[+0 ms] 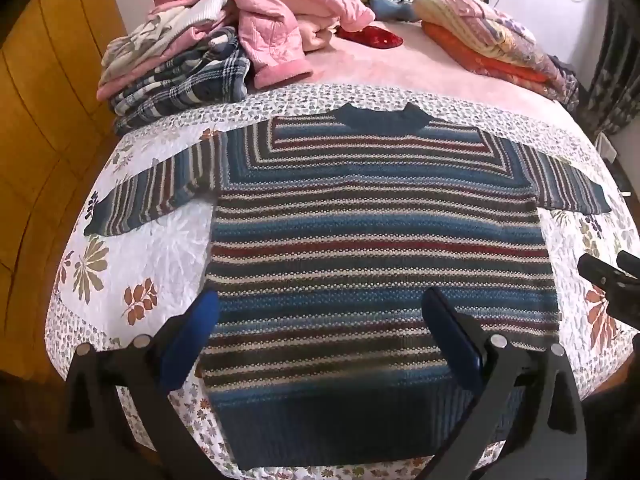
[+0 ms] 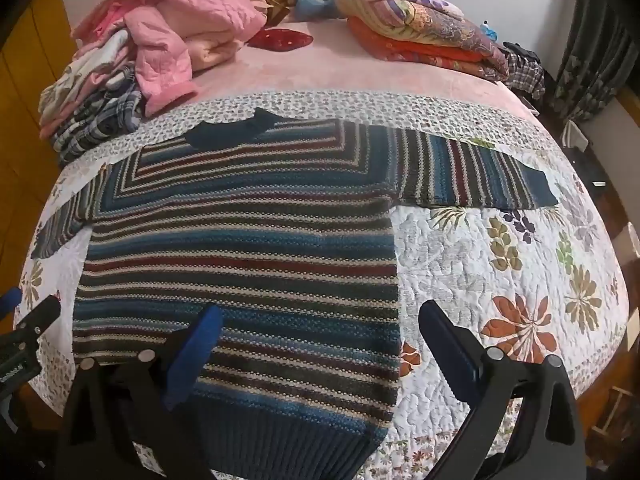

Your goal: Fold small clothes

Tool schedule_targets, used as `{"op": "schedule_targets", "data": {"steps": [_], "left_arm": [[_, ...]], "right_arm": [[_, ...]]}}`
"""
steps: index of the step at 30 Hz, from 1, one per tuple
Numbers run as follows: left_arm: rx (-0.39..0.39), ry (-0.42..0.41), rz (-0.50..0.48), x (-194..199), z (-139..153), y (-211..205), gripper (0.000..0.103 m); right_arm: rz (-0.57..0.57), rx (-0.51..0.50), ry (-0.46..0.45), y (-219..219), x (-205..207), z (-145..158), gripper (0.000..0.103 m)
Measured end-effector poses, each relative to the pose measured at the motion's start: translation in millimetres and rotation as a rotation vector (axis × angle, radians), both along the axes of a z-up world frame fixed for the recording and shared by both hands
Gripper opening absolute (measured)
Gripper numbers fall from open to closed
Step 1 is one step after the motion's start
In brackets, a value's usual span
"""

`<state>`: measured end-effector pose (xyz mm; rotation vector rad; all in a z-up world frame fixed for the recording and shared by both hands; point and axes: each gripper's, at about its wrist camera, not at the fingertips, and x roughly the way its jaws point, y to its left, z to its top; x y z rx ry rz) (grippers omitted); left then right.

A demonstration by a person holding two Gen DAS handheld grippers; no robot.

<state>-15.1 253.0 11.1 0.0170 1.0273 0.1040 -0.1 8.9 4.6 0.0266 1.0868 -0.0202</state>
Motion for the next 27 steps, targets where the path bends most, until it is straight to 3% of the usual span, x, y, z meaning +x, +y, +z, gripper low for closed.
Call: {"op": "schedule_targets", "data": {"steps": [27], "left_arm": [[-0.002,-0.013,0.003,1.8,-0.4,1.1,0.1]], "right_arm": [[-0.006,0.009,0.002,-6.7,-2.1,-8.1,0.099]]}}
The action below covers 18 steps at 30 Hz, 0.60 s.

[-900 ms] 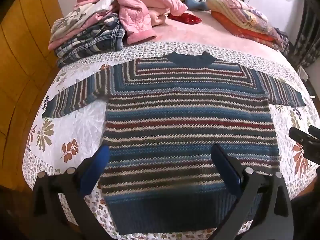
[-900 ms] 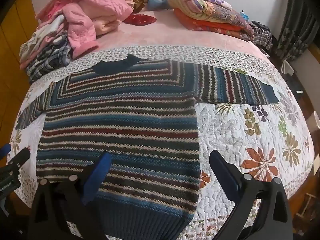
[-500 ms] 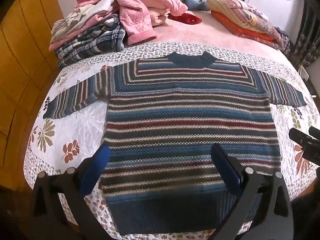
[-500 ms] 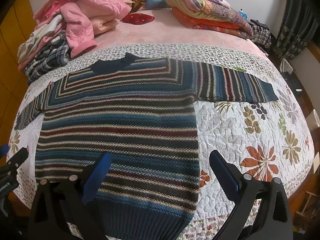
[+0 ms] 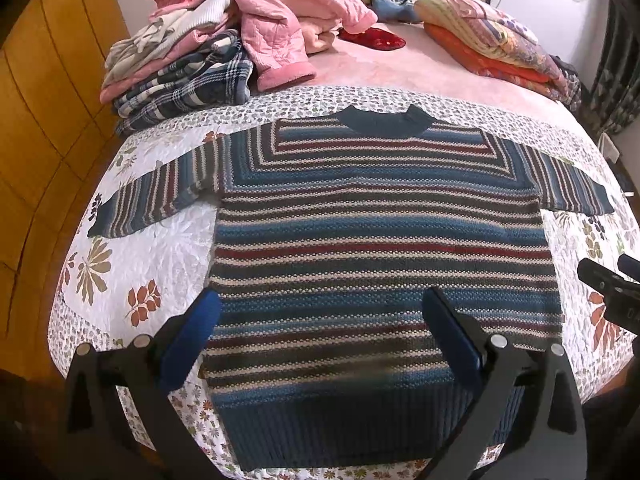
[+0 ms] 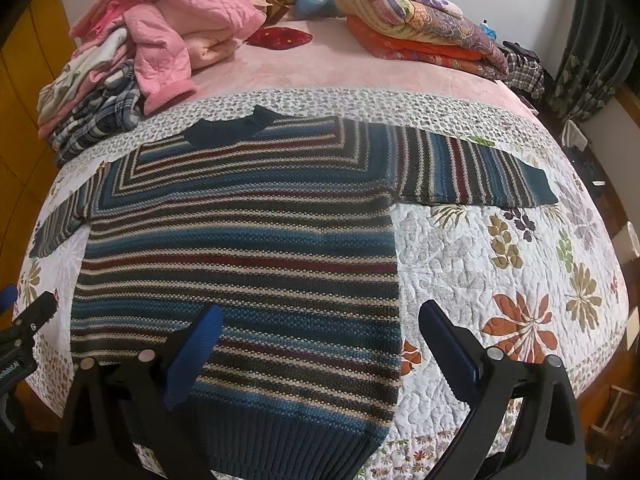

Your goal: Fold small clothes

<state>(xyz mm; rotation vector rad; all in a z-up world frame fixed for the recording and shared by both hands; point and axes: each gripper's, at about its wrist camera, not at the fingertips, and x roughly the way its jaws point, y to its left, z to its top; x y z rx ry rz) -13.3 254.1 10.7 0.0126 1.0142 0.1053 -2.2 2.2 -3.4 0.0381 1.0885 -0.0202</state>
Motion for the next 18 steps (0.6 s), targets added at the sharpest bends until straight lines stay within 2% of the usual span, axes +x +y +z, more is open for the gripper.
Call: {"op": "schedule_targets", "data": {"steps": [18], "left_arm": [[0.006,-0.005,-0.002,-1.3,1.6,0.4,0.1]], "right_arm": [[0.006,-0.006,-0.004,0.0,0.9,1.2,0.099]]}}
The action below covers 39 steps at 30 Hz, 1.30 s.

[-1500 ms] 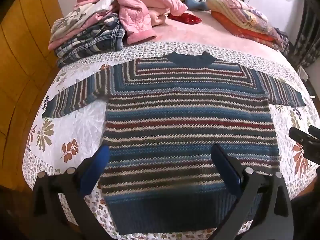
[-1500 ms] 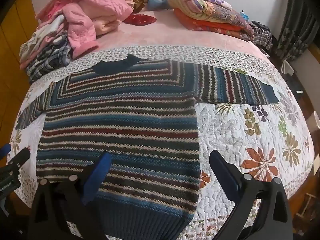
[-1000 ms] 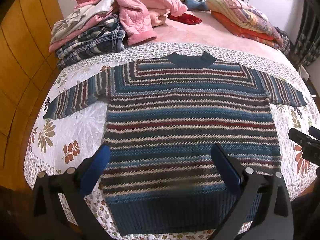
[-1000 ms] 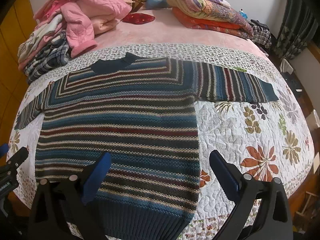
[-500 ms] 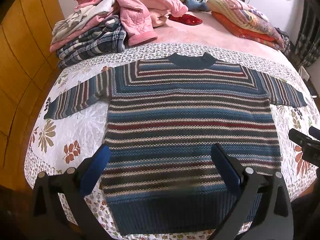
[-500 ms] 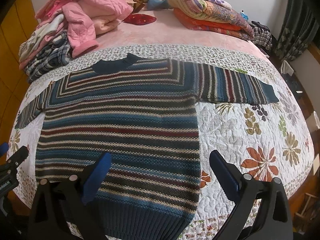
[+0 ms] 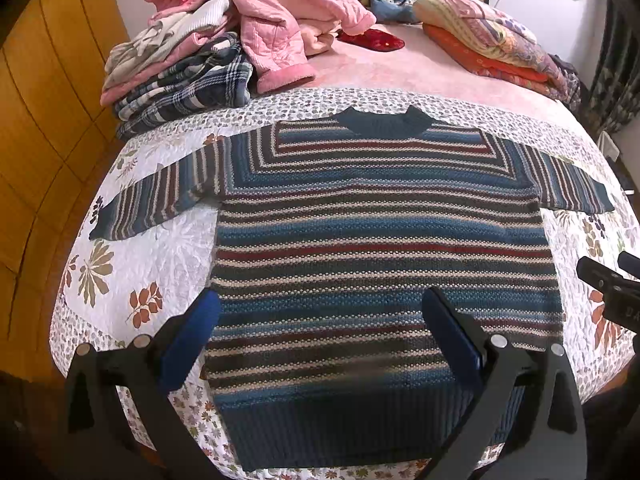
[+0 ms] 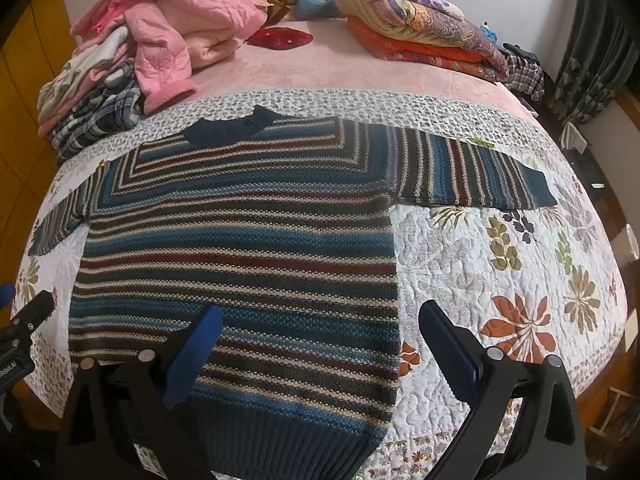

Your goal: Fold small clothes

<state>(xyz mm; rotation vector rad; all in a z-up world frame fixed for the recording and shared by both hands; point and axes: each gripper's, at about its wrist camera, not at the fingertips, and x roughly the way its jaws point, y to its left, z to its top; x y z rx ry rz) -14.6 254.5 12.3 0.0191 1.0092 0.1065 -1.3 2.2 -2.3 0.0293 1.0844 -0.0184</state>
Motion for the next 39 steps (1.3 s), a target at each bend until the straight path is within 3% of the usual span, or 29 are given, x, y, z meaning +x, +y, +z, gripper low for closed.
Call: {"op": "schedule_targets", "data": {"steps": [39], "left_arm": [[-0.002,-0.008,-0.006,-1.2,-0.6,-4.0,0.1]], "right_arm": [[0.007,-0.004,-0.026,1.2,-0.1,7.4,0.099]]}}
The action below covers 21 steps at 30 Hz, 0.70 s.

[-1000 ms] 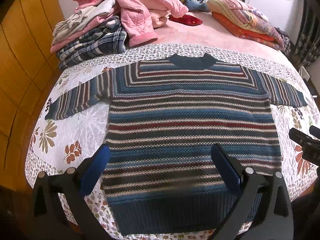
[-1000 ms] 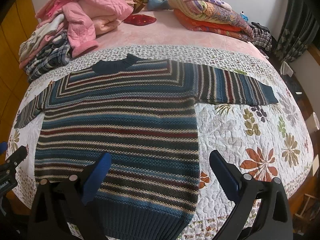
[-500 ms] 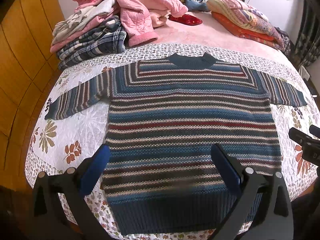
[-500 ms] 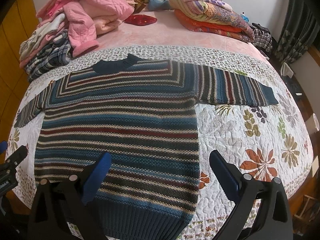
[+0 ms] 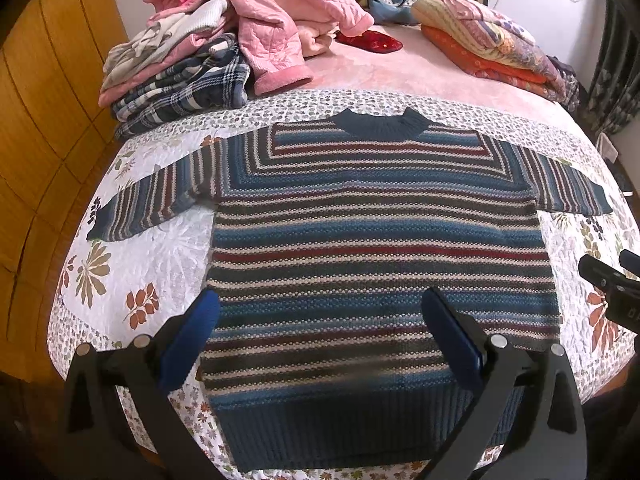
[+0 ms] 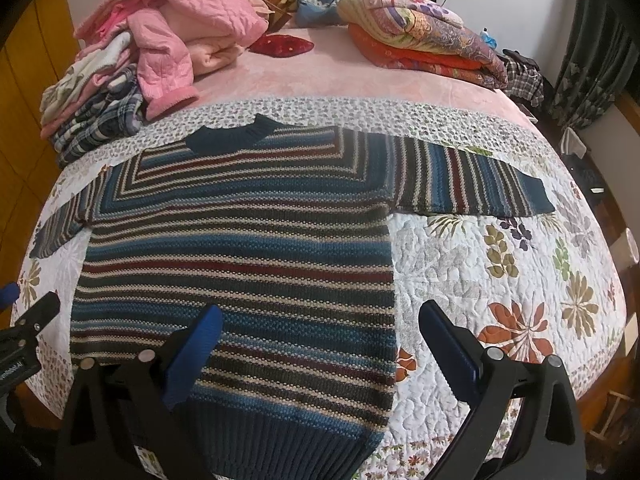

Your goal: Fold small clothes

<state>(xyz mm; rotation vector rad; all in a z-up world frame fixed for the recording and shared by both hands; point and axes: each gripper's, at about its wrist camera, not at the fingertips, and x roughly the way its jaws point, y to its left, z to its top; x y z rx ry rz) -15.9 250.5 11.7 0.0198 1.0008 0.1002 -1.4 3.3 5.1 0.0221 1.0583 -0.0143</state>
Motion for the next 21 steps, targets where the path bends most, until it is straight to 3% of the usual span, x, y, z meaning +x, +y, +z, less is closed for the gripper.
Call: {"op": "schedule_targets", "data": {"steps": [9,12,15,18,21], "left_arm": [[-0.016,-0.015,-0.013,9.4,-0.4,-11.8,0.1],[-0.006,-0.039,-0.014,18.6,0.4,-17.2,0.1],[0.029,-0.039,-0.005,43.2,-2.0,-24.7,0.1],[-0.052,-0.024,0.031,71.7,-3.5,-26.1,0.1],[-0.039,-0.042,0.036,102.7,-6.5,-36.7,0.1]], "right_arm": [[-0.003,0.013,-0.049,-12.5,0.5,11.5,0.099],[0.006,0.074,-0.034,-25.5,10.9,12.8,0.099],[-0.007,0.086,-0.028,-50.1,38.9,14.4,0.099],[-0.094,0.102,0.03,-96.2,76.5,4.7,0.099],[-0.213,0.163,0.109,-167.9,120.4,-20.0,0.099]]}}
